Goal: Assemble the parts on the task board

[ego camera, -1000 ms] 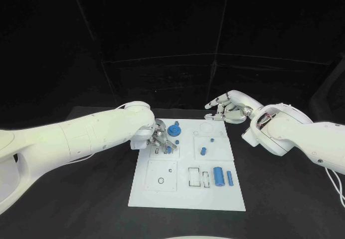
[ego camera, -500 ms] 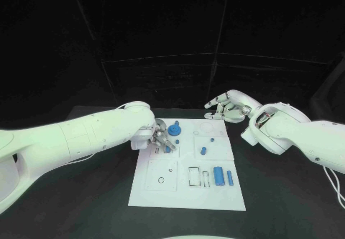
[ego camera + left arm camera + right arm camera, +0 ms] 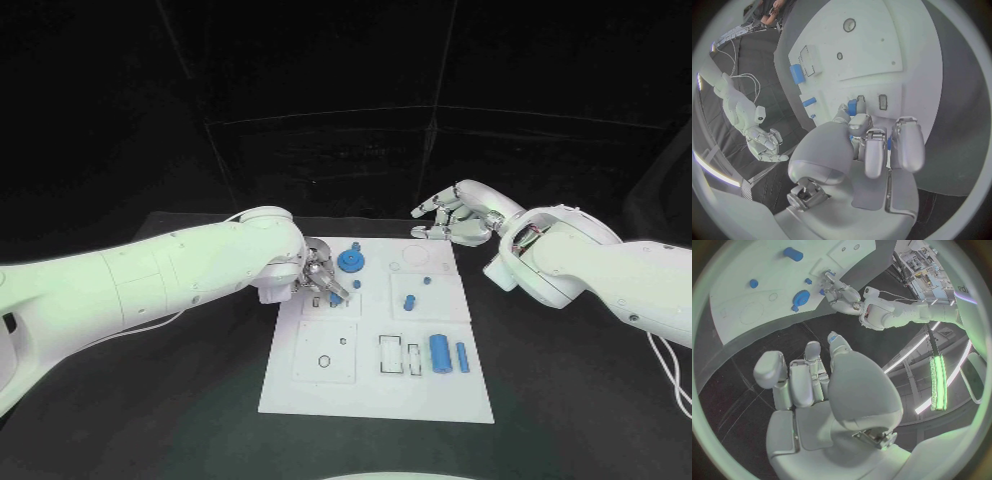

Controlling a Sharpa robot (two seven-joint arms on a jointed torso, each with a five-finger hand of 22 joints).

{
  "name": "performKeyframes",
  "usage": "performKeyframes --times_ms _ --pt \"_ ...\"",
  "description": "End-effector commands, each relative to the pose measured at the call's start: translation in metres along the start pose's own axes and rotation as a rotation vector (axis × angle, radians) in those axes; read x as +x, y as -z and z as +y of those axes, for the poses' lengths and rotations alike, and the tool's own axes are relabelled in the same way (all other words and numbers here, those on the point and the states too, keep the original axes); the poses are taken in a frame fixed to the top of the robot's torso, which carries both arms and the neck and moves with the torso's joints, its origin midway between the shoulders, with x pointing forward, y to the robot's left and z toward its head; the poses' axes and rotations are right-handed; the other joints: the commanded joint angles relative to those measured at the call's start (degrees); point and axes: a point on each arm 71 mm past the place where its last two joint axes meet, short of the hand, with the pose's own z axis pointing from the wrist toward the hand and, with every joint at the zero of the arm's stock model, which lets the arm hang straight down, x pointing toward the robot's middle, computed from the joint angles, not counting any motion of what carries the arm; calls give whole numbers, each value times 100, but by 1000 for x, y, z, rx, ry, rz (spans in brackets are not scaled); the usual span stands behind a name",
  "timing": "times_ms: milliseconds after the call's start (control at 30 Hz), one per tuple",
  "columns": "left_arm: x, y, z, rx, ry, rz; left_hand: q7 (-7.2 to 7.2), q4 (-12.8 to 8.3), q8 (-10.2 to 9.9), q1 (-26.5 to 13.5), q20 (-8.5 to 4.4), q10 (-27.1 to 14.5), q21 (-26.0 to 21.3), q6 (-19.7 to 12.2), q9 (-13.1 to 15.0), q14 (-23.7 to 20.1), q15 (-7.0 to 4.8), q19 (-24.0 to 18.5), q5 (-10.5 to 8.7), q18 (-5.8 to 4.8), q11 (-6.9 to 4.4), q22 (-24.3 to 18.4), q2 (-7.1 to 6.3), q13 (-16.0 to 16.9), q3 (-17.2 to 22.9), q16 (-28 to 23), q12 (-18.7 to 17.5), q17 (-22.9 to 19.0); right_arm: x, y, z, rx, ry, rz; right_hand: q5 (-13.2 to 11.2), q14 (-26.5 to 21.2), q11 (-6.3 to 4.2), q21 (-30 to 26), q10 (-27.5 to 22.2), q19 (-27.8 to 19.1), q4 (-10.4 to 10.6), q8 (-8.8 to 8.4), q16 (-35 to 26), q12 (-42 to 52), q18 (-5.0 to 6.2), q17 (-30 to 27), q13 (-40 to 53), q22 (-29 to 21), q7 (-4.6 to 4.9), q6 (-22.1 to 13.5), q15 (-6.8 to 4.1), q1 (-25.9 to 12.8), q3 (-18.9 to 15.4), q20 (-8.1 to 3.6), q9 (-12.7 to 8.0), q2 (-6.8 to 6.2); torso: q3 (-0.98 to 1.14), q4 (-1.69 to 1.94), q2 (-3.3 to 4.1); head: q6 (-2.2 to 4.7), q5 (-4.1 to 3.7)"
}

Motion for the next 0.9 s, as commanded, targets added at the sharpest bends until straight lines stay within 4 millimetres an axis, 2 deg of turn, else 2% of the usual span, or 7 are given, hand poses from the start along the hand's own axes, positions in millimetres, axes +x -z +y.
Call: performKeyframes --times_ms 33,167,300,467,500,633,900 --pt "-2 3 -1 33 45 -62 9 -811 -29 -162 1 35 7 27 21 604 -13 4 24 -38 16 18 -42 17 957 19 -31 1509 -1 -1 0 3 -1 5 36 151 -6 -15 -37 -54 -8 31 -24 -27 36 -9 -10 -11 -2 -18 -35 61 -39 0 -7 3 -1 9 -6 2 6" --pt "0 8 5 43 71 -101 14 -894 -36 -317 1 56 19 41 48 604 -7 17 31 -42 2 48 -128 32 1225 19 -24 1509 -2 -1 -2 8 -1 3 42 151 -5 -18 -39 -57 -3 31 -25 -30 37 -9 -15 -17 -1 -20 -35 57 -44 0 -7 2 5 32 -13 -7 3" --pt "3 10 10 44 84 -132 6 -1007 -38 -617 -4 96 46 67 105 604 -8 45 30 -50 8 110 -292 72 1736 19 4 1509 -3 -1 -4 11 -2 2 43 151 -5 -19 -40 -57 -2 31 -25 -31 37 -9 -16 -18 -1 -21 -35 56 -45 0 -7 2 14 55 -25 -25 8" --pt "9 9 16 37 80 -166 0 -1052 -37 -770 1 103 56 72 138 604 -18 56 28 -56 13 137 -392 80 2002 19 8 1509 -3 0 -5 13 -2 2 47 151 -4 -21 -40 -58 3 32 -27 -31 37 -10 -18 -20 0 -22 -34 51 -49 0 -8 1 4 87 -28 -30 -18" --pt "10 8 17 36 78 -169 4 -1077 -32 -893 -2 112 57 78 166 604 -14 59 26 -56 3 146 -474 86 2219 19 11 1509 -3 0 -5 13 -2 2 47 151 -4 -21 -40 -58 3 32 -27 -31 37 -10 -18 -20 0 -22 -34 51 -49 0 -8 1 2 89 -29 -29 -18" --pt "14 7 18 34 73 -176 5 -1083 -31 -918 -3 113 58 80 172 604 -13 60 26 -56 1 148 -491 87 2263 19 12 1509 -3 -1 -4 9 -2 0 47 151 -4 -21 -40 -58 3 32 -27 -31 37 -10 -18 -20 0 -22 -34 51 -49 0 -8 1 10 82 -28 -17 -8" --pt "16 6 18 30 66 -171 5 -1083 -31 -918 -3 113 58 80 172 604 -13 60 26 -56 1 148 -491 87 2263 19 12 1509 -4 -1 -4 0 -2 -6 52 153 -3 -25 -35 -60 10 32 -24 -24 38 -4 -13 -26 0 -23 -34 47 -53 0 -8 3 6 74 -17 -22 -10"
